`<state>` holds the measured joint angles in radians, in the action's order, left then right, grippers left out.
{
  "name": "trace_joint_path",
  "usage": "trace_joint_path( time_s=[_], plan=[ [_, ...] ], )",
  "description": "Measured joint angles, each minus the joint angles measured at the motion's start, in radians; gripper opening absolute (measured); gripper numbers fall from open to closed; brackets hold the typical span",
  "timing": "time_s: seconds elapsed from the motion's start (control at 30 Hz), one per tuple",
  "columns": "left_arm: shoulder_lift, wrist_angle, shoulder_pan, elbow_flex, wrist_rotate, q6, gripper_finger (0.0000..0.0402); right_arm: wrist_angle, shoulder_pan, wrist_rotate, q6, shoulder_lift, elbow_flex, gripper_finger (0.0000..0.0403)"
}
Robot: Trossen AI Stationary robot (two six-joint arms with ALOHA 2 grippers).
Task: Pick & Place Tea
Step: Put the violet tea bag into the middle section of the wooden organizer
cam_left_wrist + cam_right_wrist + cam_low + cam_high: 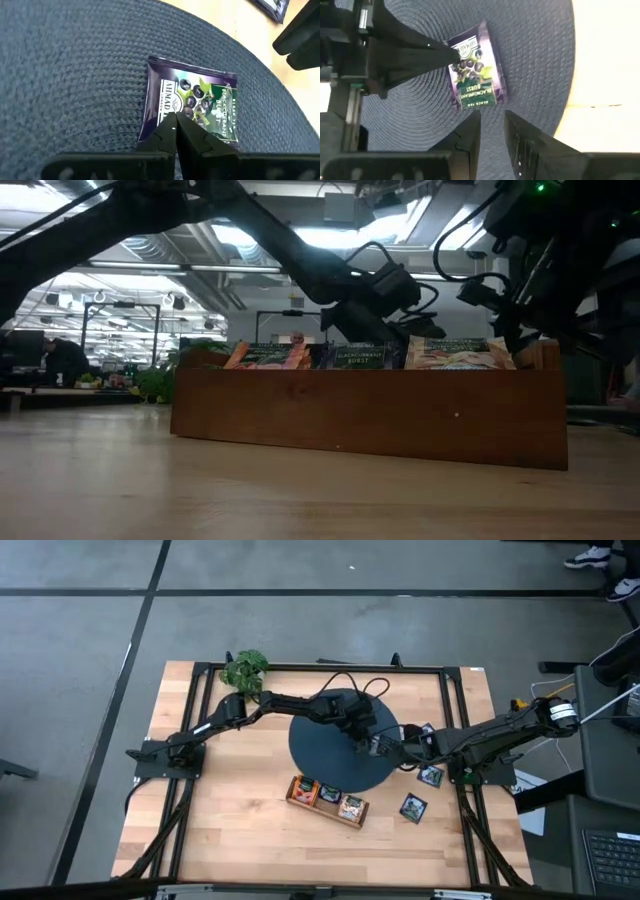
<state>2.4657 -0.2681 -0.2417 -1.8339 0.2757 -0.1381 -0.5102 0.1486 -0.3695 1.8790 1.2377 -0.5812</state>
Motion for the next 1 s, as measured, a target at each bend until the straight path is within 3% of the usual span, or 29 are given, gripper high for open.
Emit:
trace_joint_path(
  time_s=[0.27,0.47,0.57,1.0],
  plan=[
    [0.002,-0.016,-0.009,0.003,0.074,-0.061,0.0002,0.032,0.026,0.024,0.027,0.047,0.019,0.0088],
    [0.002,-0.016,-0.009,0.003,0.078,-0.070,0.0004,0.421,0.027,-0.006,0.054,0.108,0.160,0.0088],
    [0.002,-0.016,-0.010,0.005,0.102,-0.084,0.0002,0.523,0.027,-0.047,0.055,0.135,0.208,0.0088],
    [0.002,-0.021,-0.010,0.005,0.110,-0.086,0.0004,0.537,0.028,-0.104,0.084,0.143,0.222,0.0088]
  ],
)
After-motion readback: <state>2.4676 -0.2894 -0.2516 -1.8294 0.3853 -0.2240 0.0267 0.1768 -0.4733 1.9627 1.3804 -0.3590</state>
